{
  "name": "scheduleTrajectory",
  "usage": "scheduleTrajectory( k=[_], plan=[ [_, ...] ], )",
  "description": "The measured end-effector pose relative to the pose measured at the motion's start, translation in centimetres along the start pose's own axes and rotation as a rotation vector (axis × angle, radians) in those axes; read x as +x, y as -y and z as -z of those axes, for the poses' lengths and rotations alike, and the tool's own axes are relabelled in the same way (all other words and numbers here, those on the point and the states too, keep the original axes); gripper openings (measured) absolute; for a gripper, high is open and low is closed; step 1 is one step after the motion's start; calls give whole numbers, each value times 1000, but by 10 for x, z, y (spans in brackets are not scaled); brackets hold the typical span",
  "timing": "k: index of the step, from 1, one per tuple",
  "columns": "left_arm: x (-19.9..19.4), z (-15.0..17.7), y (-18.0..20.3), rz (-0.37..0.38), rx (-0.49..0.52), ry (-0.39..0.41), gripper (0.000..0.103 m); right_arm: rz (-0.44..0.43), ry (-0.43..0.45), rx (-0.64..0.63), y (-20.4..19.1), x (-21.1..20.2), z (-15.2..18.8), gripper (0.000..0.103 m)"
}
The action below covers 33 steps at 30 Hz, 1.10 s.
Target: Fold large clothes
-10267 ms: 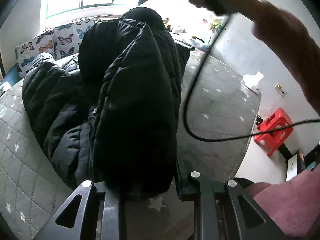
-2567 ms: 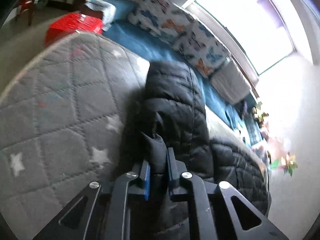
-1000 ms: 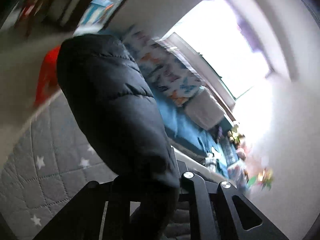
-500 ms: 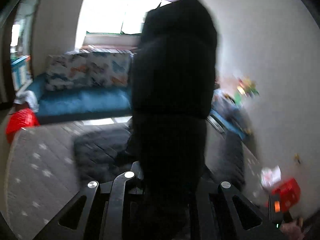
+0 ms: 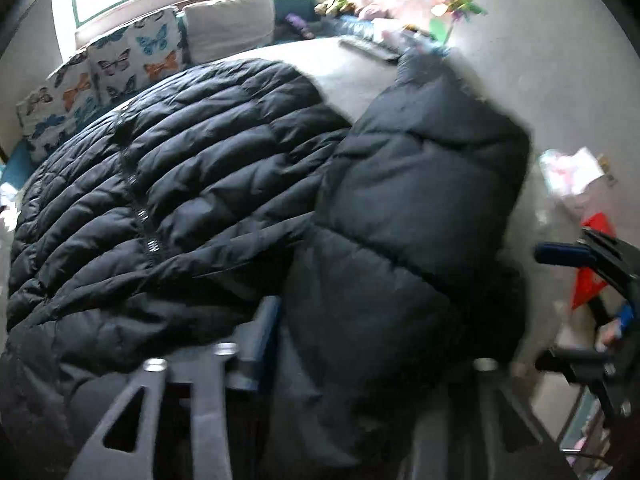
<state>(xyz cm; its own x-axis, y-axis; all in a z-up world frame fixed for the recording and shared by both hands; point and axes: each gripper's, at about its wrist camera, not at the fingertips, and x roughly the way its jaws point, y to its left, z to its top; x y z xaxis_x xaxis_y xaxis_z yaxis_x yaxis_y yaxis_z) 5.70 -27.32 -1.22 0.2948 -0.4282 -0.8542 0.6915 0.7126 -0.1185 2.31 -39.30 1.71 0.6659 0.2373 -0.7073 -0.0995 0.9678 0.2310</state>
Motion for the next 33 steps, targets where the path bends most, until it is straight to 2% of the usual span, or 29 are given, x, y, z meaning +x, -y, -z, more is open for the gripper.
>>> scheduleTrajectory(
  k=[1,2,5,8,10,13,17,20,23,24,26,28,33],
  plan=[
    [-7,-4,-1,29,0,15,70,-6,16,6,0,-4,-4,99],
    [-18,-5,1,61,-1,43,75,-9,36,9,0,-9,-7,99],
    [-47,-6,-4,104,4,106,78,1,84,4,-3,-22,-18,99],
    [-99,-20,-25,122,-13,180,81,15,121,-15,-9,-29,-28,99],
    [-128,-23,-42,97,-38,219,81,21,136,-31,-15,-30,-36,99],
    [-157,-22,-89,10,-92,252,81,4,156,-51,-24,-27,-51,99],
    [-190,-3,-165,-156,-219,261,81,-33,165,-93,-43,-18,-62,99],
    [-191,14,-213,-204,-304,248,78,-69,147,-139,-65,-3,-73,99],
    [-168,35,-248,-187,-357,203,69,-105,107,-176,-86,19,-79,99],
    [-158,44,-253,-160,-360,187,67,-115,91,-189,-92,25,-78,99],
    [-141,59,-255,-130,-354,159,63,-111,62,-208,-101,38,-75,99],
    [-126,72,-252,-129,-340,169,63,-81,16,-205,-99,53,-69,99],
    [-108,100,-236,-153,-296,178,63,11,-72,-130,-63,75,-42,99]
  ],
)
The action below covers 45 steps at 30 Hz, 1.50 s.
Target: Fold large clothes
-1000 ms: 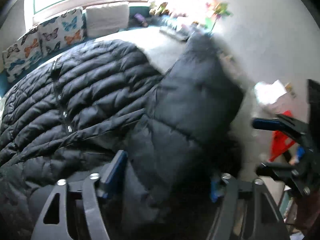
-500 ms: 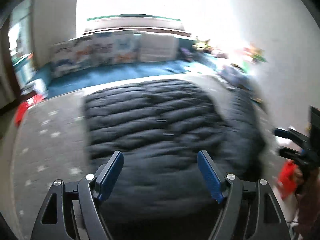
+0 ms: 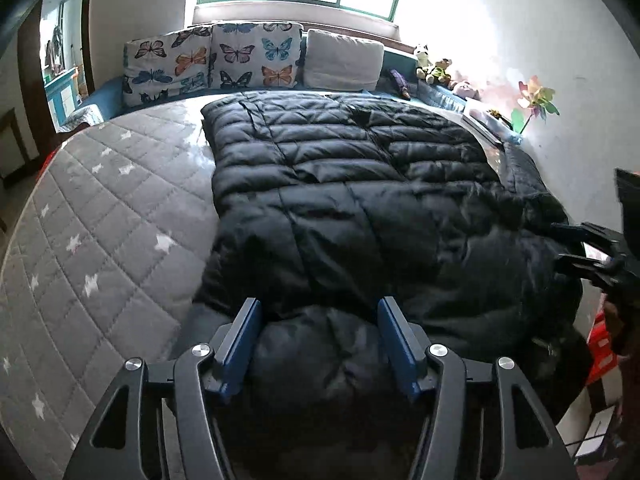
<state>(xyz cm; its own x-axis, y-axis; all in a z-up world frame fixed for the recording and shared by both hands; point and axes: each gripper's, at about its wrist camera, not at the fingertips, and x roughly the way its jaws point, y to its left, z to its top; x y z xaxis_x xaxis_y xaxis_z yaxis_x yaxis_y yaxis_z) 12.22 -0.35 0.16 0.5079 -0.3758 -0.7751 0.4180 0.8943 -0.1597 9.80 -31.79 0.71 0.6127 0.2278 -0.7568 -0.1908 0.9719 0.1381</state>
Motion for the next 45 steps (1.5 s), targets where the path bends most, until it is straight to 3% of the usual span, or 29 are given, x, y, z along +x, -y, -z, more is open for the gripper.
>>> scheduleTrajectory(
  k=[4,8,12,15,20,27,30,34,38,40,43,45],
  plan=[
    [15,14,11,-26,39,7,63,-21,35,4,14,4,20,98],
    [21,11,12,-31,58,-13,63,-5,35,-18,14,8,17,98],
    [3,-2,15,-50,89,-38,63,-59,43,31,22,-12,7,97],
    [-16,-14,26,-76,121,-4,63,-64,93,40,27,-33,-3,97],
    [-25,-42,42,12,109,55,64,-76,120,23,31,-36,-19,97],
    [41,-48,51,40,88,-64,64,-64,38,97,65,18,-11,97],
    [52,-45,49,54,71,-75,64,-114,63,110,76,18,-3,96],
    [49,-52,47,62,47,-102,64,-106,69,128,75,-9,-5,93],
    [33,-60,58,63,58,-75,64,-112,103,77,62,-37,-1,93],
    [27,-62,66,78,62,-63,64,-138,85,57,58,-34,3,93],
    [24,-66,87,109,81,-61,64,-100,1,59,63,-5,16,93],
    [24,-68,105,151,101,-72,64,-129,20,73,69,0,22,94]
  ],
)
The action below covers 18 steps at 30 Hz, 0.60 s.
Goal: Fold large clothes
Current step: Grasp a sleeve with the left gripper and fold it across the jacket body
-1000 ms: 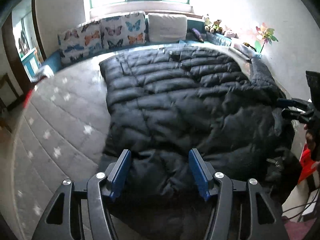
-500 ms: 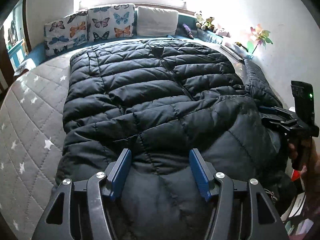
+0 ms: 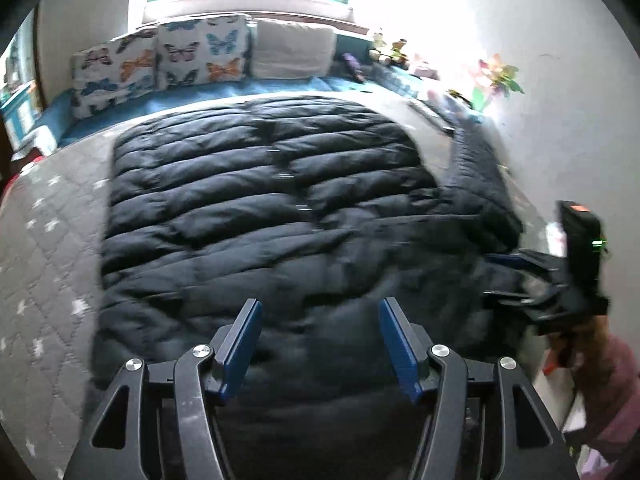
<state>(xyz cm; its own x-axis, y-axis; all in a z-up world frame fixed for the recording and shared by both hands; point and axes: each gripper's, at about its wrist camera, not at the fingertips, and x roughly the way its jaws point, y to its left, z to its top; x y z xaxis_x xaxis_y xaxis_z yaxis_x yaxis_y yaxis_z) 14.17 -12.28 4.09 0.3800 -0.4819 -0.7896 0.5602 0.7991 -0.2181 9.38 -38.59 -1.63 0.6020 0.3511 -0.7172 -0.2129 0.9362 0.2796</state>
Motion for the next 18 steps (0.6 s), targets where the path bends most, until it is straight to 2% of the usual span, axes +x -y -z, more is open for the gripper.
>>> scheduleTrajectory(
  k=[4,7,14,18],
  plan=[
    [11,-8,31,58,47,-15,63,-22,28,24,7,-24,-6,93],
    [29,-16,55,100,77,-42,58,26,78,41,25,-49,-12,93],
    [88,-29,107,159,151,-145,39,159,145,233,122,-96,-28,93],
    [110,-39,126,193,166,-182,36,227,153,346,184,-104,-35,93]
  ],
)
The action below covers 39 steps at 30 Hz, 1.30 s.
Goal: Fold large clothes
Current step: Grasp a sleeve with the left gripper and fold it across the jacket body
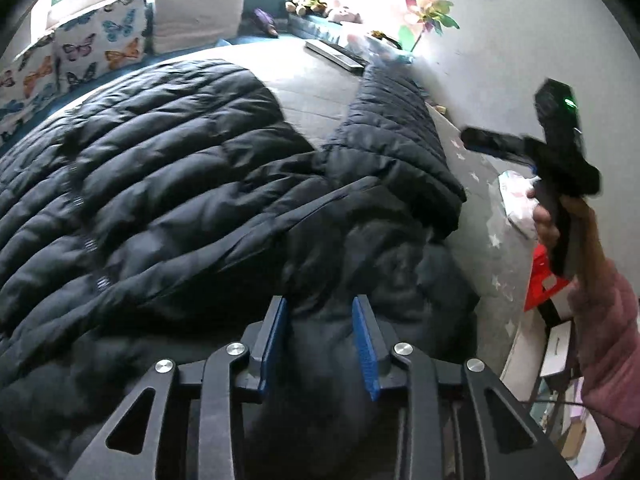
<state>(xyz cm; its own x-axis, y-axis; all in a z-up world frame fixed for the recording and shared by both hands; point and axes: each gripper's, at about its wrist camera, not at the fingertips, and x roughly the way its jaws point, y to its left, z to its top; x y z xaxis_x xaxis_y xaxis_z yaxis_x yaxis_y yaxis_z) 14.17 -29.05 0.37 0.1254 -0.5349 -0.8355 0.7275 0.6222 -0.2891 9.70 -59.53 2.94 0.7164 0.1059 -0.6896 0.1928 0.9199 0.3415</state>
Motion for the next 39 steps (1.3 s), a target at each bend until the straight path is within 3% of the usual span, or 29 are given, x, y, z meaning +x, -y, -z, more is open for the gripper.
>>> scheduleTrajectory(
  k=[6,13,15,19,22,26,33,39],
  plan=[
    [25,-16,13,24,27,-37,35,19,-9,192,69,30,-20,93],
    [43,-28,15,54,29,-64,34,-43,39,273,88,57,-37,89],
    [48,-31,15,54,33,-69,34,-60,46,284,92,59,-41,84],
    [57,-36,21,47,40,-67,34,-82,55,321,103,62,-43,49],
    [59,-37,23,42,47,-64,34,-111,63,352,110,63,-40,34],
    [57,-39,23,45,46,-65,34,-115,105,344,102,48,-42,18],
    [48,-41,24,47,38,-52,34,-149,206,229,43,-6,-64,12],
    [-12,-27,17,31,33,20,37,-193,280,52,-42,-62,-74,12]
  ],
)
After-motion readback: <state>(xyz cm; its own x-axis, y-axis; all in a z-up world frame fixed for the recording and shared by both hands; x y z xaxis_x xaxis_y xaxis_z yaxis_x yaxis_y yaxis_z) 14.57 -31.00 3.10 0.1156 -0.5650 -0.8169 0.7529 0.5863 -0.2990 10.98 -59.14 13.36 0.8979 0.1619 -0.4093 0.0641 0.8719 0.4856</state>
